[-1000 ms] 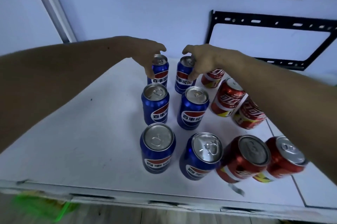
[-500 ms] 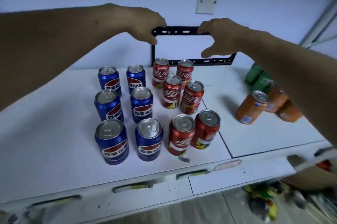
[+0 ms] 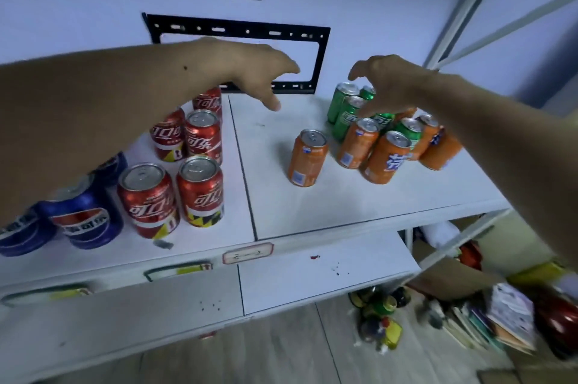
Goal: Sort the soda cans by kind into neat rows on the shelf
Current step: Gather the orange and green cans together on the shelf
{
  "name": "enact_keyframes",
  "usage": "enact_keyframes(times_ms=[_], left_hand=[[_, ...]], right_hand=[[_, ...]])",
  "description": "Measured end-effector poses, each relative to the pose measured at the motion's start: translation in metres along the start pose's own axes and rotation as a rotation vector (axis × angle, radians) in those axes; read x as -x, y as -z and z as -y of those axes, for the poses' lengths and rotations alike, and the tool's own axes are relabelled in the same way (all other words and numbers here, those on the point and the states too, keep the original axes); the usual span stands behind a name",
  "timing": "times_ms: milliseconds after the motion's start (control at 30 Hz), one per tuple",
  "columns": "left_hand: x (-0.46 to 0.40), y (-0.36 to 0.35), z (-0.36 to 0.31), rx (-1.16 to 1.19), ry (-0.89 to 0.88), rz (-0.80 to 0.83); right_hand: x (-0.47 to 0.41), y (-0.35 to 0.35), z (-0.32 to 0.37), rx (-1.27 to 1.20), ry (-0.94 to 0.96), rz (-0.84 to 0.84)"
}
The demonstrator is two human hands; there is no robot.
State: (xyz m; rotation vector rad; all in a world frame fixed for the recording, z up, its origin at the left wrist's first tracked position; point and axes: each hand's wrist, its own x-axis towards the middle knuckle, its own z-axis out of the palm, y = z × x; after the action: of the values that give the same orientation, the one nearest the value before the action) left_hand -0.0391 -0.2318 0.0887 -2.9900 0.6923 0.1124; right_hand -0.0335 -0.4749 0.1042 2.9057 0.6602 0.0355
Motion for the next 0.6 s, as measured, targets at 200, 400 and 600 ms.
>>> enact_keyframes(times_ms=[200, 400, 600], left_hand=[[-0.039, -0.031, -0.039, 0.054, 0.001, 0.096], [-0.069, -0.063, -0.059, 0.071, -0.030, 0.140], [-0.072, -0.073, -0.067, 0.080, -0.021, 0.157]], right_hand=[[-0.019, -0.046, -0.042, -0.008, 0.040, 0.097], [-0.048, -0.092, -0.061, 0.006, 0.076, 0.234], [-0.065, -0.099, -0.070, 0.006, 0.186, 0.180]])
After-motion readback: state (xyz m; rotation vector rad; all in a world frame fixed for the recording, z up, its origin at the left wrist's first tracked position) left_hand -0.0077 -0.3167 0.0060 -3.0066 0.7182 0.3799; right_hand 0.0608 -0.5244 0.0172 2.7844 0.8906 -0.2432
